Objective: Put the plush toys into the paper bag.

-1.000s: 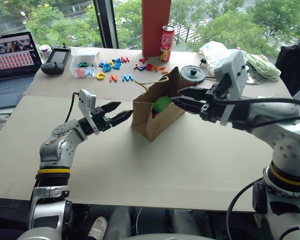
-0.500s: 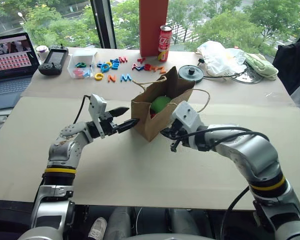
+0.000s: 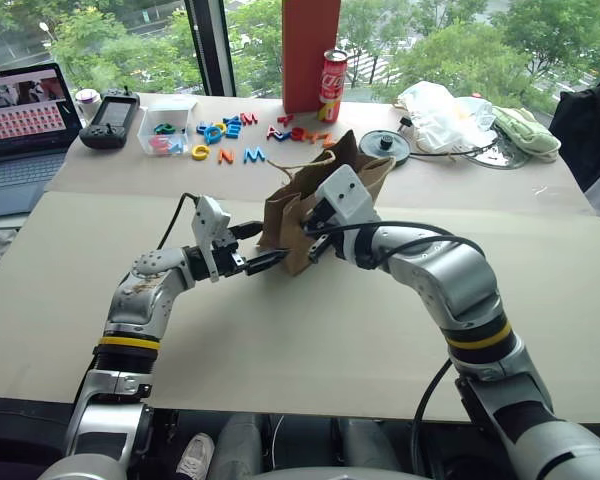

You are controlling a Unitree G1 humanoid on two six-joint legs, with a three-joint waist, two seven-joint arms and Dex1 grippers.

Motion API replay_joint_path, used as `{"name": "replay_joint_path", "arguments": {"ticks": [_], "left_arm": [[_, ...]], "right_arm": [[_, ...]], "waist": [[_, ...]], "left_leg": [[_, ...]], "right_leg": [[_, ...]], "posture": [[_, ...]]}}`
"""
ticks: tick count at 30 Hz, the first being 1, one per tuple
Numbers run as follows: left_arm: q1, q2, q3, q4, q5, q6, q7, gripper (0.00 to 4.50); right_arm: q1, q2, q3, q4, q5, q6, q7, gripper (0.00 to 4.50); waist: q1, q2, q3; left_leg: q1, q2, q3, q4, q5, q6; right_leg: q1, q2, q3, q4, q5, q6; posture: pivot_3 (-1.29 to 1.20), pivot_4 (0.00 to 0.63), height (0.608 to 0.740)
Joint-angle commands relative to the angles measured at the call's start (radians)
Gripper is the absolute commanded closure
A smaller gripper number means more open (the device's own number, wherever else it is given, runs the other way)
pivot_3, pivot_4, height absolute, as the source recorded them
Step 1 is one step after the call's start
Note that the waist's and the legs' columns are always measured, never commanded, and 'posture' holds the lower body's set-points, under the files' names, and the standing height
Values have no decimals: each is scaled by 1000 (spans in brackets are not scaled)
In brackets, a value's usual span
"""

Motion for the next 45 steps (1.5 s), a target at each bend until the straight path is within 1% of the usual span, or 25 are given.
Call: {"name": "replay_joint_path", "arguments": {"ticks": [1, 5, 10, 19, 20, 21, 22, 29, 31, 38, 41, 45], "left_arm": [[-40, -21, -9, 24, 46, -62, 35, 94], [-72, -53, -20, 92, 96, -122, 69, 94], [-84, -93, -29, 126, 126, -168, 95, 94], [-88, -126, -23, 152, 141, -210, 123, 94], [-89, -128, -23, 156, 143, -216, 126, 612], [-89, -128, -23, 158, 144, -221, 128, 804], [-91, -130, -23, 164, 146, -227, 133, 1227], [-102, -142, -20, 196, 152, -248, 158, 3791], [-104, -145, -21, 203, 153, -252, 163, 4446], [-113, -155, -20, 224, 159, -264, 178, 4446], [-118, -160, -20, 233, 161, -271, 178, 4446], [-124, -163, -17, 243, 162, -278, 176, 4446]], "right_arm": [[-22, 16, -21, -13, -15, -28, -5, 4479], [-21, 26, -24, -11, -22, -25, -4, 4479], [-23, 35, -23, -12, -33, -22, -2, 4479], [-22, 41, -22, -19, -41, -13, -1, 4479], [-23, 40, -22, -19, -41, -12, 0, 4500], [-23, 40, -21, -20, -41, -11, 0, 4500], [-23, 39, -22, -21, -41, -10, 1, 4500], [-6, 3, -51, -64, -26, 18, 14, 4500], [4, -15, -66, -86, -17, 27, 23, 4500], [80, -108, -143, -211, 58, 21, 119, 4500], [116, -147, -226, -247, 121, 19, 172, 4500], [154, -206, -334, -224, 187, -19, 245, 4500]], "waist": [[0, 0, 0], [0, 0, 0], [0, 0, 0], [-1, 0, 0], [-1, 0, 0], [-1, 0, 0], [0, 0, 0], [0, 0, 0], [1, 0, 0], [1, 0, 0], [0, 0, 0], [1, 0, 0]], "left_leg": [[0, 0, 0, 0, 0, 0], [0, 0, 0, 0, 0, 0], [0, 0, 0, 0, 0, 0], [0, 0, 0, 0, 0, 0], [0, 0, 0, 0, 0, 0], [0, 0, 0, 0, 0, 0], [0, 0, 0, 0, 0, 0], [0, 0, 0, 0, 0, 0], [0, 0, 0, 0, 0, 0], [0, 0, 0, 0, 0, 0], [0, 0, 0, 0, 0, 0], [0, 0, -1, 0, 0, 0]], "right_leg": [[0, 0, 0, 0, 0, 0], [0, 0, 0, 0, 0, 0], [0, 0, 0, 0, 0, 0], [0, 0, 0, 0, 0, 0], [0, 0, 0, 0, 0, 0], [0, 0, 0, 0, 0, 0], [0, 0, 0, 0, 0, 0], [0, 0, 0, 0, 0, 0], [0, 0, 0, 0, 0, 0], [0, 0, 0, 0, 0, 0], [0, 0, 0, 0, 0, 0], [1, 0, 0, -1, 0, 0]], "posture": [[0, 150, 739], [0, 150, 739], [0, 150, 739], [0, 150, 739], [0, 150, 739], [0, 150, 739], [0, 150, 739], [0, 150, 739], [0, 150, 739], [0, 150, 739], [0, 150, 739], [0, 150, 739]]}}
